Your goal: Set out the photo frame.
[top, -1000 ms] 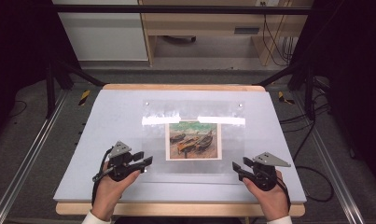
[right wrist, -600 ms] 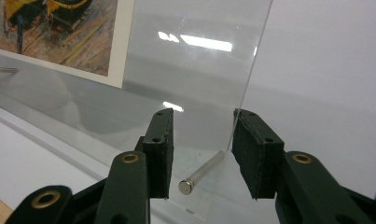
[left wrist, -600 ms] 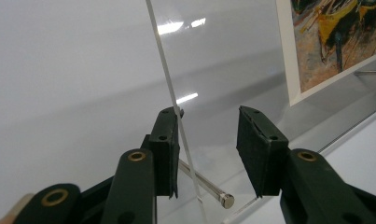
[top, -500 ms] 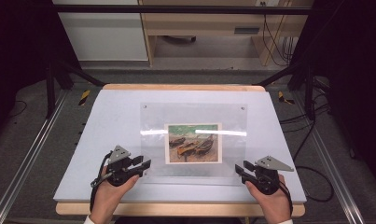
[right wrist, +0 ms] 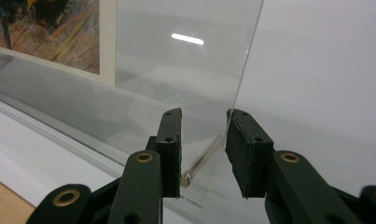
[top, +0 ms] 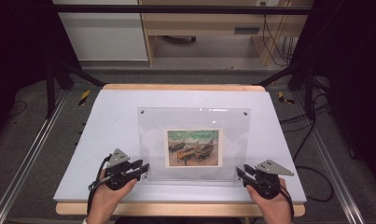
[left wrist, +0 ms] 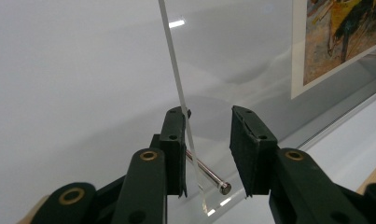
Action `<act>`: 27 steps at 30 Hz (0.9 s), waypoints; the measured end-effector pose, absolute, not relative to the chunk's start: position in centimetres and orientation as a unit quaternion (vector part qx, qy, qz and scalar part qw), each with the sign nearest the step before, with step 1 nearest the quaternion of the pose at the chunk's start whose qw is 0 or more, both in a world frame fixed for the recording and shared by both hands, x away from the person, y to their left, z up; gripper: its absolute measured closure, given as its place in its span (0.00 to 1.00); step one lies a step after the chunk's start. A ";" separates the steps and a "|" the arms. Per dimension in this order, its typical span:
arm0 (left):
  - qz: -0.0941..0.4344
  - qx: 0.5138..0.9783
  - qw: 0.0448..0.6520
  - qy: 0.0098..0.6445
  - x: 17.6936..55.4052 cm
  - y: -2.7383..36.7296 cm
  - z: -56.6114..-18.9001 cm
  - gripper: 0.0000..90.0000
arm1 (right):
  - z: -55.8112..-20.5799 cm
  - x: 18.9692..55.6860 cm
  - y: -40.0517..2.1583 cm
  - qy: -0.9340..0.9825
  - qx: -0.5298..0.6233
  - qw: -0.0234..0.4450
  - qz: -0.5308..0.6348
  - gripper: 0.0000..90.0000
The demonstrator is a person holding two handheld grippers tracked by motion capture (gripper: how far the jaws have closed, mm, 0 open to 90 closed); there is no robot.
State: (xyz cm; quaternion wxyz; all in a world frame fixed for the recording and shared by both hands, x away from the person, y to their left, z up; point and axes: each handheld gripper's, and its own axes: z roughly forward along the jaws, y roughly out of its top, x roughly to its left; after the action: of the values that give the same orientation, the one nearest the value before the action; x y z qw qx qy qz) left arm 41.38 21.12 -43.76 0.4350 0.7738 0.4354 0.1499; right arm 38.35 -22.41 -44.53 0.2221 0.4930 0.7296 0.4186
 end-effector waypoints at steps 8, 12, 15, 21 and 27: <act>0.149 0.779 0.428 0.433 41.1 21.2 -43.7 0.74 | -44.6 38.0 -22.3 0.732 0.494 0.225 0.411 0.75; 0.148 0.783 0.425 0.430 40.9 21.2 -43.8 0.74 | -44.6 37.7 -22.3 0.736 0.491 0.227 0.406 0.75; 0.146 0.784 0.424 0.429 40.8 21.2 -43.8 0.75 | -44.6 37.6 -22.3 0.738 0.489 0.226 0.406 0.76; 0.145 0.785 0.423 0.428 40.6 21.3 -43.9 0.75 | -44.7 37.4 -22.3 0.738 0.490 0.224 0.406 0.76; 0.142 0.788 0.420 0.427 40.4 21.3 -43.9 0.75 | -44.8 37.2 -22.4 0.739 0.490 0.221 0.406 0.76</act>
State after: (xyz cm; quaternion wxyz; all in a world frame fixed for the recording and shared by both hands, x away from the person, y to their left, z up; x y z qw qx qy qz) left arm 40.41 21.30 -43.92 0.4196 0.7884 0.4267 0.1424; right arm 37.24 -22.37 -44.81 0.2206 0.4896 0.7393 0.4062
